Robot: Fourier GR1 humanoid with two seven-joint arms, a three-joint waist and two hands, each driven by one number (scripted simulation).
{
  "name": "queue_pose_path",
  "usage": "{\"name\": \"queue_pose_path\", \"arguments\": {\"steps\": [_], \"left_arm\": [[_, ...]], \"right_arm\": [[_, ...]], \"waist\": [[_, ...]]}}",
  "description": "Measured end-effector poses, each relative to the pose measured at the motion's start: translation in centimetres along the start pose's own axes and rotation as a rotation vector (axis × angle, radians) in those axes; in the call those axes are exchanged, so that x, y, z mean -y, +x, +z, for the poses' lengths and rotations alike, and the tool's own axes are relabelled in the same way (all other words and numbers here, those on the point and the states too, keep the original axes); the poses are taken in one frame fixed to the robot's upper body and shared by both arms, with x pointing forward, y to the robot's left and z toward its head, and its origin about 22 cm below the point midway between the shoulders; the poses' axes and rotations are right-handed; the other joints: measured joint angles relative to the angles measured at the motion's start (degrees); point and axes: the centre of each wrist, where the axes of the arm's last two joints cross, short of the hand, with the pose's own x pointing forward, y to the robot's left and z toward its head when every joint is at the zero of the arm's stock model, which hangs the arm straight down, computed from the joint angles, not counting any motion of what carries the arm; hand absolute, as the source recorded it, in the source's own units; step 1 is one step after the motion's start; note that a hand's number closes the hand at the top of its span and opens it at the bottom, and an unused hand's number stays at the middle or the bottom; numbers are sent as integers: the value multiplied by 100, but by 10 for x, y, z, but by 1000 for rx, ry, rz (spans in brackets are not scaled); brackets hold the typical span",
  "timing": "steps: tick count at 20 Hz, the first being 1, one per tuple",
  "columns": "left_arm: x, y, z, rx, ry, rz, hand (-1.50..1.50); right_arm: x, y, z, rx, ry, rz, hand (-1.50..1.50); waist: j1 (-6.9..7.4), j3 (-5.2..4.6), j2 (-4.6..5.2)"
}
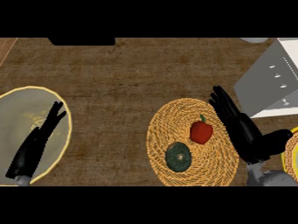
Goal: Pick the bell pepper from the placemat and place it in the tiered shelf
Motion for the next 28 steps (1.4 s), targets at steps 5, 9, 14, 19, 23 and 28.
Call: {"name": "queue_pose_path", "arguments": {"steps": [5, 9, 14, 19, 23, 28], "left_arm": [[12, 14, -7, 94, 23, 81, 0], [15, 23, -11, 140, 42, 146, 0], [18, 31, -14, 184, 52, 201, 0], [28, 35, -23, 213, 18, 242, 0], [33, 38, -32, 231, -16, 247, 0], [42, 42, -43, 249, -31, 250, 0]], "right_arm": [[29, 9, 3, -6, -331, 72, -150], [40, 8, 8, 7, -587, -53, 150], [80, -28, 47, -75, -1023, 249, -150], [48, -46, 63, 36, -1328, 311, -150], [15, -43, 75, 79, -1303, 318, -150], [-7, -42, 94, -25, -1173, 391, -150]], "waist": [[-127, -10, -48], [-434, 33, -75], [-502, -65, -24], [-332, -19, -41], [-153, -4, -45], [-32, -15, -21]]}}
